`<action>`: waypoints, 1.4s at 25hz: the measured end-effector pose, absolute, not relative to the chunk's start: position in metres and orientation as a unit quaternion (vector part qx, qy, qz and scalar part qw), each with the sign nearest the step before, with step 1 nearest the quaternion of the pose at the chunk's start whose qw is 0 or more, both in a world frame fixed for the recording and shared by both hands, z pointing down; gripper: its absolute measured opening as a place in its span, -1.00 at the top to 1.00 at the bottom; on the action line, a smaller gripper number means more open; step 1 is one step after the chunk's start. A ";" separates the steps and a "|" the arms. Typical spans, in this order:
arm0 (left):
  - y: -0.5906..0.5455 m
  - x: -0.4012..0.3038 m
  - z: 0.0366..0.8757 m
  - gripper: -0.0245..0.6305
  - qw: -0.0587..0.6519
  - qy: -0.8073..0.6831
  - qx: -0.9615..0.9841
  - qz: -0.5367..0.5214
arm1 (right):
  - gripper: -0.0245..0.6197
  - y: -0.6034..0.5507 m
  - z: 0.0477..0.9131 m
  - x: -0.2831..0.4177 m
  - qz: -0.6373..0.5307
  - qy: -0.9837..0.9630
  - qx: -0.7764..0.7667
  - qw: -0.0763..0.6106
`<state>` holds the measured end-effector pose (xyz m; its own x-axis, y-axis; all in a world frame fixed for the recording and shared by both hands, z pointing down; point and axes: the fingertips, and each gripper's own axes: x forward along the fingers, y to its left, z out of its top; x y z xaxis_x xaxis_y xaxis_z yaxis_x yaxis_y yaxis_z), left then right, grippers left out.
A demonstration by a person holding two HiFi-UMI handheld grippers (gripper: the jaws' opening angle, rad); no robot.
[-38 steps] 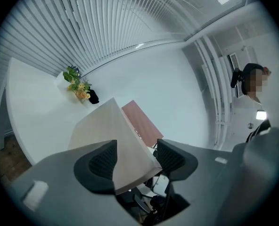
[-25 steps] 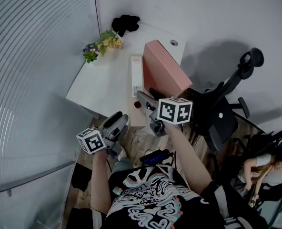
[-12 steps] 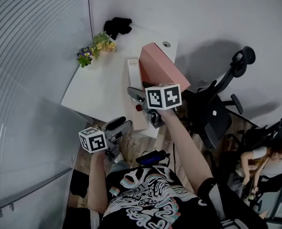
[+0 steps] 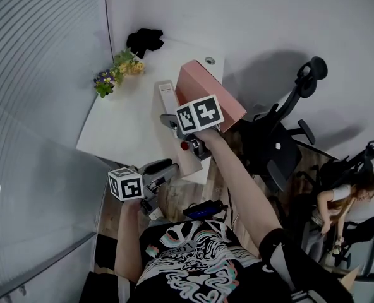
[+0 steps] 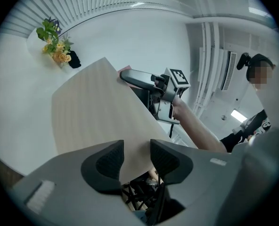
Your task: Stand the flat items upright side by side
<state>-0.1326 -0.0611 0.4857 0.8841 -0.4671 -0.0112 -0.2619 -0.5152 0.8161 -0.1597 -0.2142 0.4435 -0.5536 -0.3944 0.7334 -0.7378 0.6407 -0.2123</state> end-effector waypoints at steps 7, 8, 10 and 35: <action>-0.064 -0.120 0.488 0.47 0.439 -0.193 0.872 -0.096 | -0.10 -0.220 0.450 -0.162 0.225 -0.834 0.346 0.366; -0.065 -0.119 0.488 0.48 0.436 -0.192 0.875 -0.091 | -0.11 -0.221 0.452 -0.162 0.222 -0.832 0.349 0.369; -0.066 -0.115 0.489 0.49 0.433 -0.186 0.878 -0.084 | -0.11 -0.221 0.455 -0.162 0.214 -0.828 0.353 0.378; -0.075 -0.125 0.484 0.51 0.426 -0.203 0.876 -0.098 | -0.02 -0.216 0.437 -0.166 0.191 -0.841 0.383 0.330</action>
<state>-0.1252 -0.0750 0.4843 0.8984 -0.4392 0.0011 -0.2723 -0.5551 0.7860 -0.1655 -0.2159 0.4372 -0.4877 -0.5192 0.7019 -0.7710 0.6333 -0.0672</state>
